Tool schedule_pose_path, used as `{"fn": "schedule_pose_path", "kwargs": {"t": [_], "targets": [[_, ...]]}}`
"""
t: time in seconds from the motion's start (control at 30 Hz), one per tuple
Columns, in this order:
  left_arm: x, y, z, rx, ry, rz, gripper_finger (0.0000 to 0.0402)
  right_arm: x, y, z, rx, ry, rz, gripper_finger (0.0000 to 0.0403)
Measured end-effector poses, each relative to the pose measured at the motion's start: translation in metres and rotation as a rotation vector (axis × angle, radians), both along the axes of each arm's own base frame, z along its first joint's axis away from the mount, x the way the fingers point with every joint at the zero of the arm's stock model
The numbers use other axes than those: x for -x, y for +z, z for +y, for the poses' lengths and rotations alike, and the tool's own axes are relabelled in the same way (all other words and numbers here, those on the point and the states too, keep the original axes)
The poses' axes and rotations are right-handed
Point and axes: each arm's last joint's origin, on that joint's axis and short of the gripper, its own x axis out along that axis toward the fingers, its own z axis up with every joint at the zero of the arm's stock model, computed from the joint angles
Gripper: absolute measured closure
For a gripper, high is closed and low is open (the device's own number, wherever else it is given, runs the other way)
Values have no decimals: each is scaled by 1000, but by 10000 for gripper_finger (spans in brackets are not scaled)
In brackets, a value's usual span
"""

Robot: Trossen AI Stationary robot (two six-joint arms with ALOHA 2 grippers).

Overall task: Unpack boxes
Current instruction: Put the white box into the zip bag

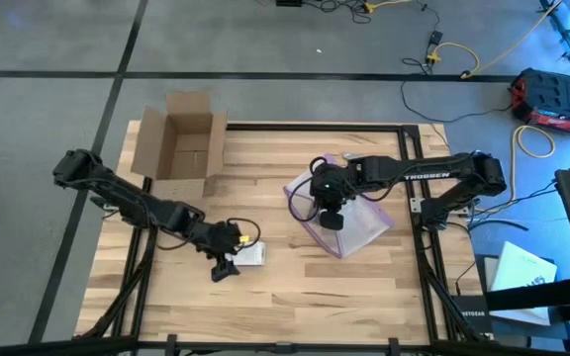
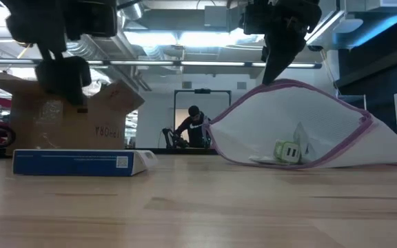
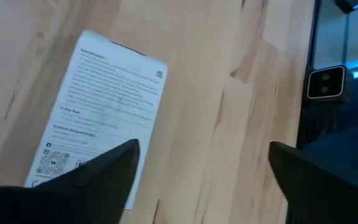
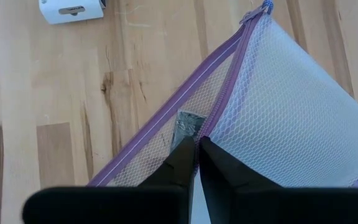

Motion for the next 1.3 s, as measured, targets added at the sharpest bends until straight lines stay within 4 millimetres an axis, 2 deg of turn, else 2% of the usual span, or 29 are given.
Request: {"fn": "schedule_pose_path", "kwargs": {"t": [0.1, 0.17, 0.23, 0.43, 0.53, 0.7, 0.93, 1.3], "targets": [[1, 0, -5, -51, 0, -28, 24, 0, 0, 0, 0, 0, 0, 393], [-1, 3, -9, -90, -67, -103, 8, 0, 0, 0, 0, 0, 0, 393], [-4, 8, -14, -105, -130, -186, 5, 0, 0, 0, 0, 0, 0, 393], [-9, 15, -16, -86, -134, -276, 6, 0, 0, 0, 0, 0, 0, 393], [-9, 13, -15, -71, -107, -248, 3, 0, 0, 0, 0, 0, 0, 393], [-5, 0, -7, -94, -53, -98, 2, 0, 0, 0, 0, 0, 0, 393], [-7, -2, 0, -140, -31, -86, 2, 0, 0, 0, 0, 0, 0, 393], [-6, -18, 0, -380, -266, -43, 1, 0, 0, 0, 0, 0, -1, 393]]}}
